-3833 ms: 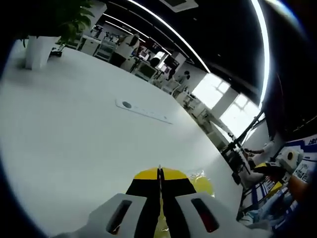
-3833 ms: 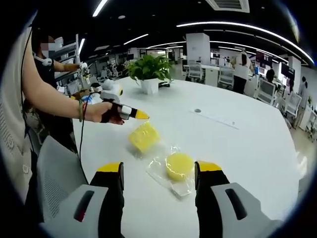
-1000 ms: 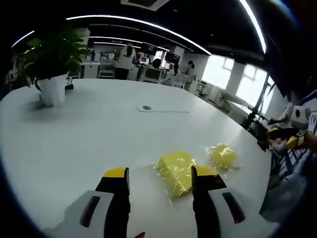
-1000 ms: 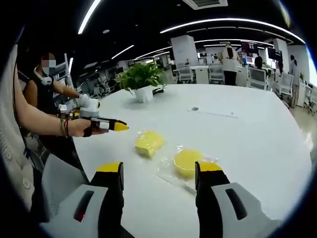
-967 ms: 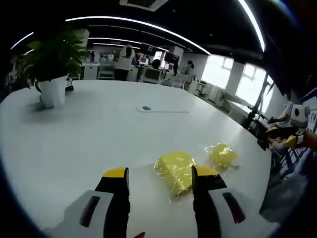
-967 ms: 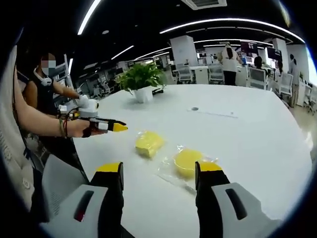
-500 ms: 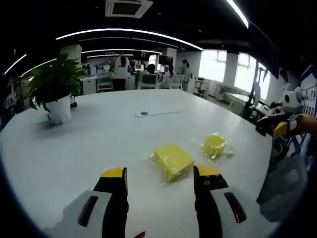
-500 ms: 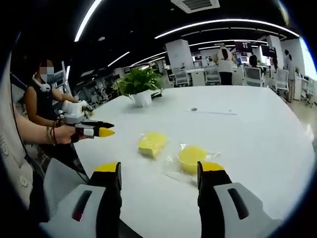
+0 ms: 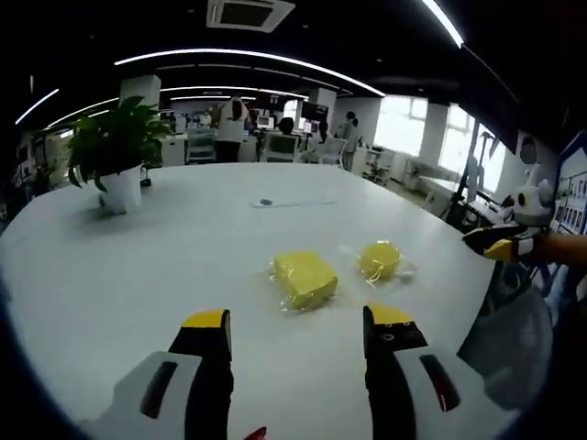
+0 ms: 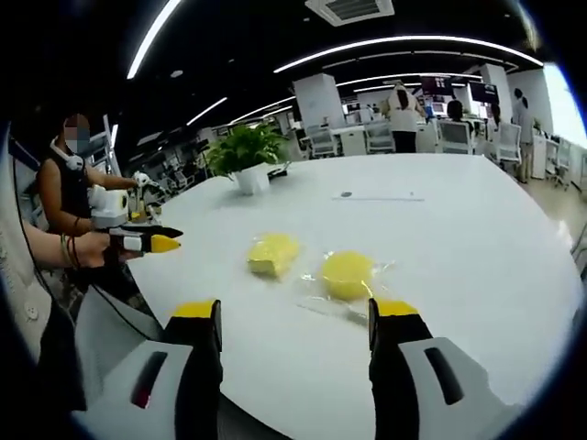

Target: Compare the silicone blocks by pressing each to a similar depth, holding the contact briefly, and releasing to observe deformation and rebound differences across the visible hardness samples.

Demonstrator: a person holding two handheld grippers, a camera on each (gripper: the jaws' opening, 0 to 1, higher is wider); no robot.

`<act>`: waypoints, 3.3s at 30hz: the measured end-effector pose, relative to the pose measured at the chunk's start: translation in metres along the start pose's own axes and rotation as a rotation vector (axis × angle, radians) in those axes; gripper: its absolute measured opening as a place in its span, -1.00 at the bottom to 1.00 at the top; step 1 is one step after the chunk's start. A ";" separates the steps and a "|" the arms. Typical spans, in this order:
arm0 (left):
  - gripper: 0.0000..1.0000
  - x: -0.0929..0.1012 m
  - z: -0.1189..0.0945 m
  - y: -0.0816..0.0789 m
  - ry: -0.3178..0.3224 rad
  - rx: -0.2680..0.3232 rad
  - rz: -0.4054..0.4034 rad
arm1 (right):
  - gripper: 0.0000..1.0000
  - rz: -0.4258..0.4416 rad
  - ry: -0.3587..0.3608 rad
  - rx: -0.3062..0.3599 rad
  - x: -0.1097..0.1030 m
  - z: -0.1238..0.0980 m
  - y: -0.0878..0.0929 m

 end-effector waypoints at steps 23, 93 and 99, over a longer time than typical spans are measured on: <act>0.16 0.018 0.000 0.003 0.028 -0.035 0.040 | 0.21 0.049 0.028 0.043 0.009 -0.006 0.014; 0.40 0.094 0.140 -0.073 0.293 -0.076 -0.220 | 0.15 0.092 0.037 0.011 0.036 -0.001 0.018; 0.40 0.098 0.153 -0.073 0.307 -0.091 -0.214 | 0.14 0.100 0.043 0.008 0.039 0.000 0.020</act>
Point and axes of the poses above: the point that each gripper's makers call its tool centre point, and the gripper's own axes: z roughly forward along the fingers, x roughly to its right, y roughly out of its underside, the point moved 2 cm from there along -z, roughly backward along the fingers, and after that the axes turned 7 degrees about -y, right-handed, at the moved point
